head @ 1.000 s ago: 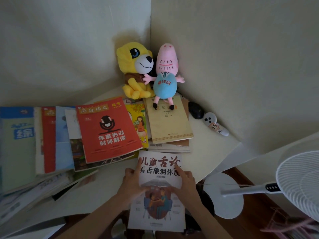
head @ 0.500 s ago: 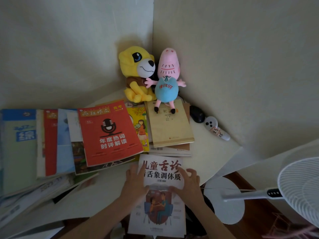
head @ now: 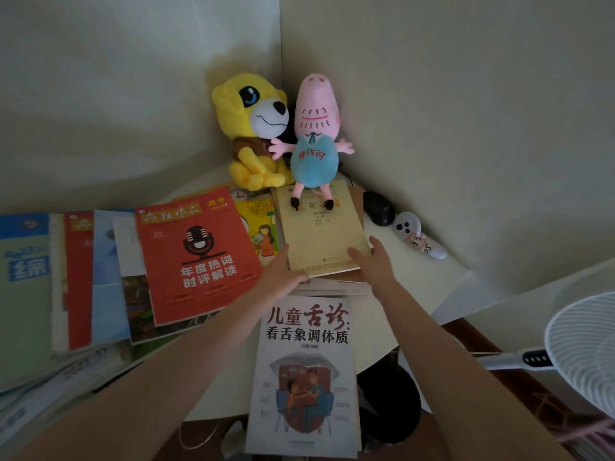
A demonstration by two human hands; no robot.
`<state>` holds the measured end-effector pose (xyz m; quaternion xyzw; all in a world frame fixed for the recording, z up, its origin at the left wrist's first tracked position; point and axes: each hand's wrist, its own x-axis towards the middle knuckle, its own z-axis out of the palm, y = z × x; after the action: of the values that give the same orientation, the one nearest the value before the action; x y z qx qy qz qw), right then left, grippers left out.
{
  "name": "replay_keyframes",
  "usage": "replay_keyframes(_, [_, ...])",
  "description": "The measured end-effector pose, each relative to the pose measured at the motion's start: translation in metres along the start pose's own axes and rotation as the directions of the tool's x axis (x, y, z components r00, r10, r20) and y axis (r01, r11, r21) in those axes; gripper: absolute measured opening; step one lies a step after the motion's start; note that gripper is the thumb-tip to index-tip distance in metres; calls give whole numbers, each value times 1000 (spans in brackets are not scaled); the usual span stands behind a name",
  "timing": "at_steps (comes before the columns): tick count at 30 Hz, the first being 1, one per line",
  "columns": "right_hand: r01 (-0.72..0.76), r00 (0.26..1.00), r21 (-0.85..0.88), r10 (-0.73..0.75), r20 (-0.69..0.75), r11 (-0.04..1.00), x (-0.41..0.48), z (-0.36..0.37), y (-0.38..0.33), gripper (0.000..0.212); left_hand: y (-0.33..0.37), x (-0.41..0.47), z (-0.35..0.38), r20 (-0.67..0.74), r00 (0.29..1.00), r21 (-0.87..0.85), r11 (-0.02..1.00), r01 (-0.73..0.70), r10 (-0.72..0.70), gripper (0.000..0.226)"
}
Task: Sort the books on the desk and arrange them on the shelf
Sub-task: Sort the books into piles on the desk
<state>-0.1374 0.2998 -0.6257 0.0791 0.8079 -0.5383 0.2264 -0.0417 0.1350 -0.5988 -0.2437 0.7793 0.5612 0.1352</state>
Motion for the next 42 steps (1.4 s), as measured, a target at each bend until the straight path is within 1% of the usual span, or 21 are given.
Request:
replay_keyframes(2, [15,1000,-26,-14,28,1000,6,0,0,74,3,4,-1,-23,999,5,1000,28,-28,73])
replay_keyframes(4, [20,999,-16,-20,43,1000,11,-2,1,75,4,7,1,-35,998,4,998,59,-59,78])
replay_keyframes(8, [7,1000,11,-7,-1,1000,19,-7,5,69,4,19,5,-38,993,15,993,115,-114,80])
replay_keyframes(11, [17,999,-29,-18,-27,999,24,-8,5,61,7,25,3,-25,987,-73,985,159,-161,83])
replay_keyframes(15, [58,998,-17,-58,-19,998,27,-10,5,61,1,29,0,-14,985,-191,968,165,-171,96])
replay_keyframes(20, [110,990,-22,-107,93,994,22,-24,12,70,-4,24,2,4,995,-186,978,97,-98,117])
replay_keyframes(24, [80,980,-63,-67,188,995,4,-38,30,79,-7,19,10,15,993,-166,979,119,-118,129])
replay_keyframes(26, [61,975,-57,-47,219,996,-6,-43,41,81,-6,13,13,11,992,-128,983,129,-129,123])
replay_keyframes(29, [6,964,20,-12,264,1000,-20,-47,49,84,-7,4,16,8,993,2,993,121,-121,107])
replay_keyframes(31, [-6,958,44,-7,287,999,-28,-49,52,86,-9,-1,19,27,997,108,992,68,-72,101])
replay_keyframes(32, [-6,957,53,-9,291,999,-32,-50,52,88,-11,-3,19,43,999,133,991,27,-33,98])
replay_keyframes(34, [-34,957,102,4,289,994,-39,-55,53,93,-13,-4,17,58,998,71,997,-31,27,86])
replay_keyframes(36, [-65,953,145,18,301,987,-48,-61,55,98,-11,-7,15,50,998,-55,998,-22,25,79])
replay_keyframes(38, [-88,940,132,39,339,987,-59,-63,55,100,-10,-13,14,44,999,-141,990,13,-7,86])
replay_keyframes(39, [-100,933,118,52,355,988,-65,-63,56,103,-11,-17,13,55,998,-165,985,53,-44,91])
replay_keyframes(41, [-132,924,102,85,373,986,-79,-63,60,109,-15,-28,11,90,992,-178,978,105,-90,99])
replay_keyframes(42, [-144,920,96,97,380,985,-88,-62,62,110,-19,-35,10,107,990,-175,979,105,-87,100])
